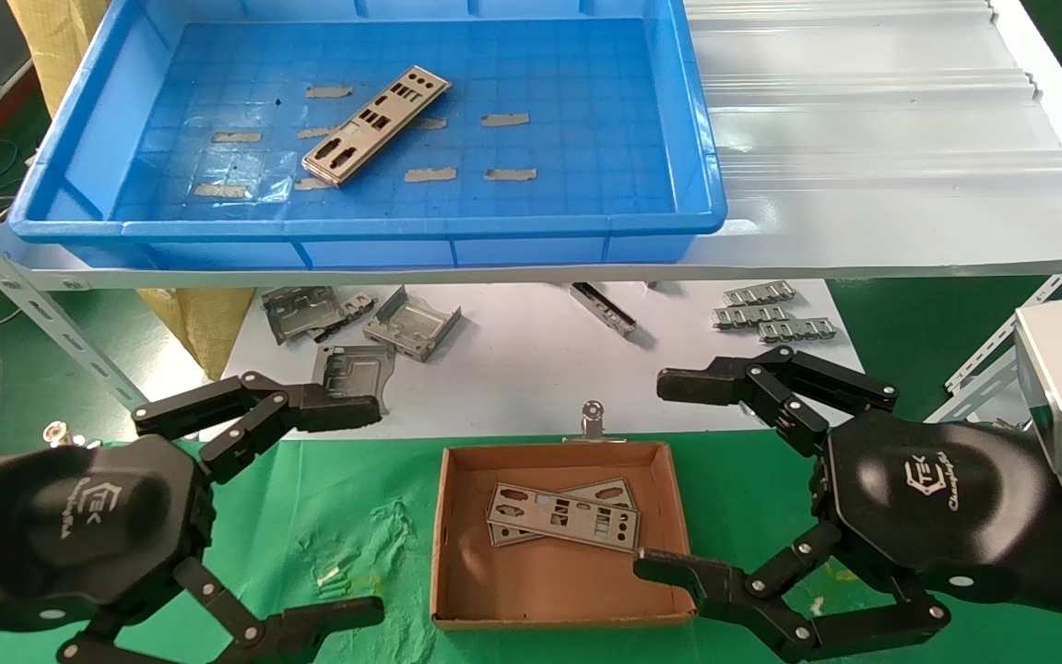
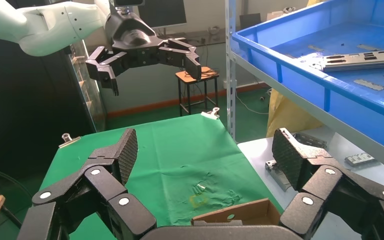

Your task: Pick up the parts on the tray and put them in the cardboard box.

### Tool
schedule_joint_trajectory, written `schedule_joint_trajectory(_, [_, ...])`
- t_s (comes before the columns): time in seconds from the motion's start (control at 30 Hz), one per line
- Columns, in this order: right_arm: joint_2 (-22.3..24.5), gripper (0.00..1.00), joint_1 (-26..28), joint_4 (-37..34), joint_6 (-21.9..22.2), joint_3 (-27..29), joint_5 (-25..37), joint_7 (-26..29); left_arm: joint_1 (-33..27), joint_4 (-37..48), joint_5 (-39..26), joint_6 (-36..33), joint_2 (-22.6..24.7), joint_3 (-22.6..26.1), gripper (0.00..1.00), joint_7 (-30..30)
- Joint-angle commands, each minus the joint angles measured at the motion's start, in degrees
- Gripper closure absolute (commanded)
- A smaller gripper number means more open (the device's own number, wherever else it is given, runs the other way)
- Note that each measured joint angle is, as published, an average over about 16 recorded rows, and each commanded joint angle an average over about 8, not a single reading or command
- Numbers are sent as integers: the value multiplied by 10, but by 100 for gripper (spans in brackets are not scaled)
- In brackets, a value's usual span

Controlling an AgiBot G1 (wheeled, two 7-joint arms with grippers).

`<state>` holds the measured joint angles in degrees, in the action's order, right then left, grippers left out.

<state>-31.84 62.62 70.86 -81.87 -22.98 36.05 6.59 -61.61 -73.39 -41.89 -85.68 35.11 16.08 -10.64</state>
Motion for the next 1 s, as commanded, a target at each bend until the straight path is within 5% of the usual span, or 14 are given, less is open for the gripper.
schedule_joint_trajectory(0.03, [0,0,0,0,0,0,0,0,0,0,0,0,0,0,0,0])
schedule_joint_trajectory(1.0, [0,0,0,0,0,0,0,0,0,0,0,0,0,0,0,0])
